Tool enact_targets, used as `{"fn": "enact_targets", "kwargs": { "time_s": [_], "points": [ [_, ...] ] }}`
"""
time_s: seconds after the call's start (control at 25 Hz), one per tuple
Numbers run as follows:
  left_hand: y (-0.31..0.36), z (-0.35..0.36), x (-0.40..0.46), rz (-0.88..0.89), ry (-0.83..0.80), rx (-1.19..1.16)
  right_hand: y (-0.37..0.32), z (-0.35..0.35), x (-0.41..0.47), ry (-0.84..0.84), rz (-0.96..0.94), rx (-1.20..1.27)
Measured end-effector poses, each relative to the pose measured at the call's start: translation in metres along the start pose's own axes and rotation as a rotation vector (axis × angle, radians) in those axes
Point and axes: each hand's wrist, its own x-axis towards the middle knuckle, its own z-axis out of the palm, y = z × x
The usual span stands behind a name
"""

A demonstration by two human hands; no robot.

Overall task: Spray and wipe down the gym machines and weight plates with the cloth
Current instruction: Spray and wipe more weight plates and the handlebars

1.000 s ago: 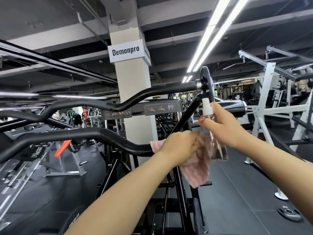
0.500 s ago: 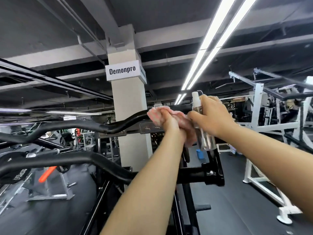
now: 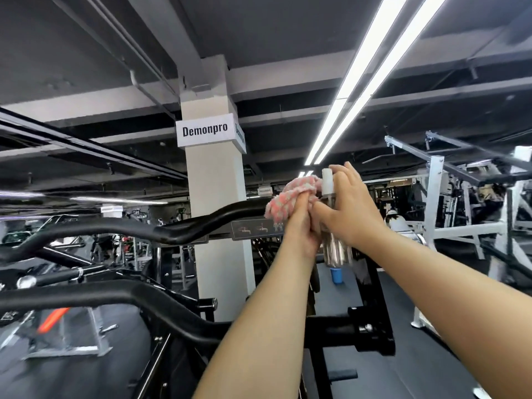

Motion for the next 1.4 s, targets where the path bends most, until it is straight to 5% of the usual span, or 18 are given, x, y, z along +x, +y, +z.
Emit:
{"fn": "enact_targets", "kwargs": {
  "time_s": [0.76,0.92,1.16,1.4],
  "points": [
    [0.004,-0.031,-0.010,-0.012,-0.048,0.313,0.000,0.001,-0.007,0.024,-0.027,0.017],
    [0.006,-0.038,-0.024,-0.055,-0.073,0.186,0.003,0.002,-0.005,0.005,-0.032,0.022],
    [0.020,-0.012,-0.025,-0.049,0.113,-0.169,0.011,-0.009,-0.005,-0.150,-0.078,0.036],
    [0.019,-0.017,-0.013,-0.028,0.117,-0.094,0.008,-0.011,-0.004,-0.182,-0.086,-0.020]
  ]
}}
